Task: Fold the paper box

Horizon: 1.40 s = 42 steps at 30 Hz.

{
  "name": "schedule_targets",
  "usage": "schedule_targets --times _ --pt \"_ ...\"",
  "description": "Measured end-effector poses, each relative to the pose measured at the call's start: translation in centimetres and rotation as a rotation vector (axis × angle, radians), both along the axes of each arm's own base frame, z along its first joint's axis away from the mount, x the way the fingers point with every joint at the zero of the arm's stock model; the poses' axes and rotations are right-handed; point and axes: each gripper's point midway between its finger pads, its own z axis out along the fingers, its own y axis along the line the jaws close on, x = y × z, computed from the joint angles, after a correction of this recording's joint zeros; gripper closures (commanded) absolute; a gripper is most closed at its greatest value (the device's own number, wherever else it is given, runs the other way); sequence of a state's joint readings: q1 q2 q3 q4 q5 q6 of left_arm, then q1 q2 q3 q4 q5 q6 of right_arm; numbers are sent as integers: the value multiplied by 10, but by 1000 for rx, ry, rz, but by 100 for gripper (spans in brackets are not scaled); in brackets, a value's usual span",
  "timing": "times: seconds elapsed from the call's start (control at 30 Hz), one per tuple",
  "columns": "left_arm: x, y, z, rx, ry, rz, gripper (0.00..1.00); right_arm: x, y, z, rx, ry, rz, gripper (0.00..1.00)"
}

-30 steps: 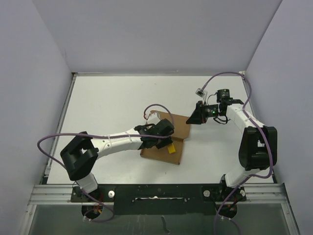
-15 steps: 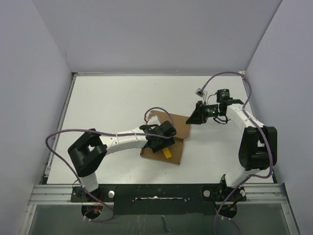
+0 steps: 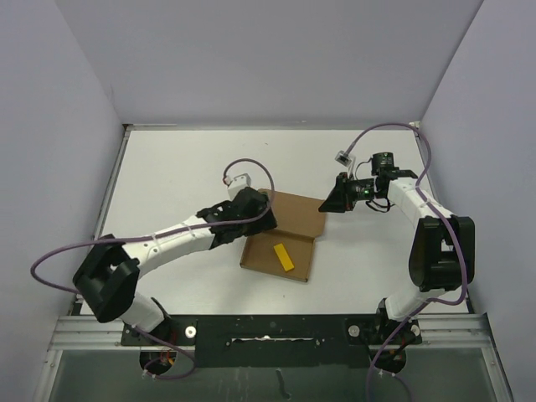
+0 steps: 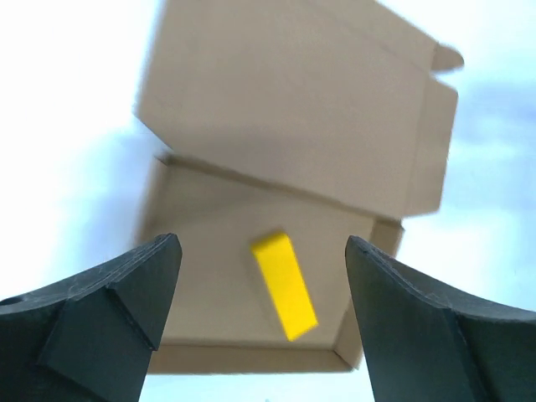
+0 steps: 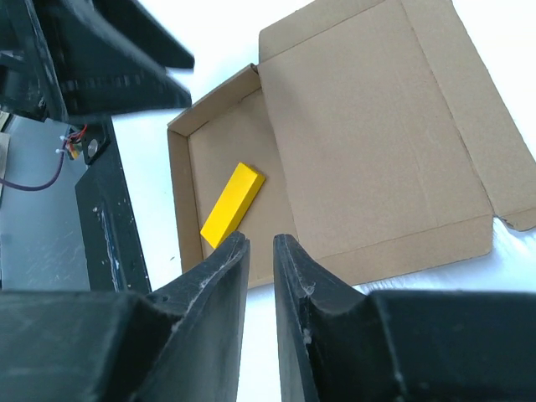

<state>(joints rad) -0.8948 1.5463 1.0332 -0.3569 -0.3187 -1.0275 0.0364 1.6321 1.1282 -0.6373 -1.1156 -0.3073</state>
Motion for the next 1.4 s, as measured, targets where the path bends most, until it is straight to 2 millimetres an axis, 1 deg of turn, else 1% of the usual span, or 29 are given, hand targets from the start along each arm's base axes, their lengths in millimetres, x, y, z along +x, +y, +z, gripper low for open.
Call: schedule_targets --times 0.07,0.17,0.3,0.4,0.5,0.53,0.63,0.67,0.77,0.87,0.97,1.07,1.17,1.27,1.3,1.33,1.37,1.4 --pt "16 25 6 1 -51 -11 4 1 -1 0 0 0 -5 79" --pt "36 58 9 11 -115 -35 2 2 -4 0 0 -2 -13 79" --pt "46 82 8 -5 -178 -109 2 3 -7 2 0 -7 -23 79" --pt "53 94 7 -78 -227 -177 6 4 -9 2 0 -7 -29 79" --pt "64 106 10 -158 -242 -201 17 5 -11 2 1 -7 -36 79" --pt "71 108 14 -196 -243 -208 19 6 -12 2 1 -7 -37 79" --pt "95 108 19 -269 -208 -232 20 6 -13 2 3 -7 -42 79" --pt "104 104 21 -294 -191 -254 21 6 -13 2 3 -7 -42 79" --pt "125 87 27 -339 -140 -326 22 6 -13 2 4 -7 -41 79" --pt "134 75 26 -341 -90 -387 24 6 -13 3 4 -7 -41 79" --pt "142 70 17 -300 -26 -426 28 6 -13 3 5 -7 -41 79" --pt "147 67 4 -256 39 -462 32 6 -13 3 6 -7 -40 79" --pt "149 62 -10 -216 102 -505 37 6 -13 3 7 -7 -40 79" --pt "145 52 -25 -181 167 -559 47 6 -13 3 7 -7 -40 79" --pt "143 49 -29 -174 185 -572 51 6 -13 3 7 -7 -40 79" --pt "140 46 -33 -168 204 -588 58 6 -13 3 7 -7 -40 79" --pt "139 44 -35 -165 219 -599 61 6 -13 3 7 -6 -40 79" --pt "136 41 -38 -163 236 -616 62 6 -13 3 7 -7 -40 79"
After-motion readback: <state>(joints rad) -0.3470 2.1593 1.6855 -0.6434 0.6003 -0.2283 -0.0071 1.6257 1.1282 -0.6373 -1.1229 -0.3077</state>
